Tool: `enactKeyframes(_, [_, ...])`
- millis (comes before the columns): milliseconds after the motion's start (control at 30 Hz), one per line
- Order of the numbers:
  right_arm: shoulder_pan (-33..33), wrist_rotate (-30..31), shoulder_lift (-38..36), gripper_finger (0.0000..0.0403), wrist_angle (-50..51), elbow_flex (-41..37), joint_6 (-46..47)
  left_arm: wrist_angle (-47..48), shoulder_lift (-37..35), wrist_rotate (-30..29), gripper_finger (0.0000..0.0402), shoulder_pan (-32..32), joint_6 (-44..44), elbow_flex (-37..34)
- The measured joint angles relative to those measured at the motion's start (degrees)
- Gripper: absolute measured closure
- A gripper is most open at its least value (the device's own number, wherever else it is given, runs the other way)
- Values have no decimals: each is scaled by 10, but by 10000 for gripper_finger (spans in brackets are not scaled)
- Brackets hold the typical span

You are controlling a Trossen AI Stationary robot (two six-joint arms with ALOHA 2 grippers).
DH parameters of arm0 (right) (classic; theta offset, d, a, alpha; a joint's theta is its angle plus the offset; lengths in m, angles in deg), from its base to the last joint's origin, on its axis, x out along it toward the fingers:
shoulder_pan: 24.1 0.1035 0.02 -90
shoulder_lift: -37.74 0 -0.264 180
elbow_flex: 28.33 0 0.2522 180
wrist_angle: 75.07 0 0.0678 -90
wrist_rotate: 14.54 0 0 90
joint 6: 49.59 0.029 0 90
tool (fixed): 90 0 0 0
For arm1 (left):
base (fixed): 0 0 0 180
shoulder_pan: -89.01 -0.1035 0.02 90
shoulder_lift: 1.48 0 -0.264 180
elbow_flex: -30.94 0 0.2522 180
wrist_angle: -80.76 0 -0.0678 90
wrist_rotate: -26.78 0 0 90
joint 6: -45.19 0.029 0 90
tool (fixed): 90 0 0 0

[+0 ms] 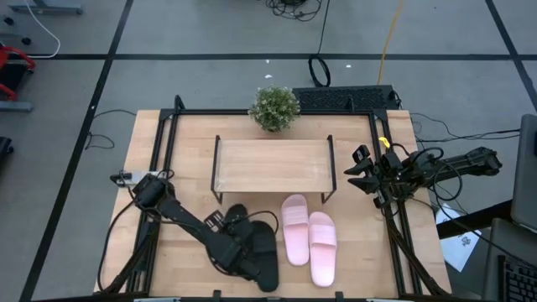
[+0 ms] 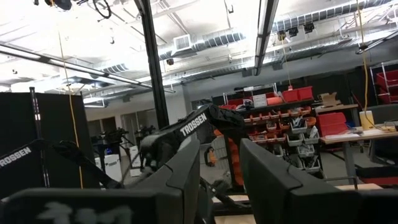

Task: Pick and place slides into the shelf
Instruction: Put the black slide on the shelf

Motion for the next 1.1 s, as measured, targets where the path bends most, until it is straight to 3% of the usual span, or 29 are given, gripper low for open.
enactKeyframes(367, [0,0,0,296,0,0,15,1,0,37,401,34,-38,57])
enactKeyframes(767, [0,2,0,296,0,0,55,0,0,91,402,55,-51,250])
enactKeyframes(867, [0,2,0,296,0,0,63,-1,-1,65,402,57,-56,297])
enactKeyframes(1000, [0,2,0,296,-4,0,69,7,-31,37,402,42,-43,292])
enactKeyframes(1100, [0,3,0,296,-13,0,78,0,-53,-25,402,21,15,292])
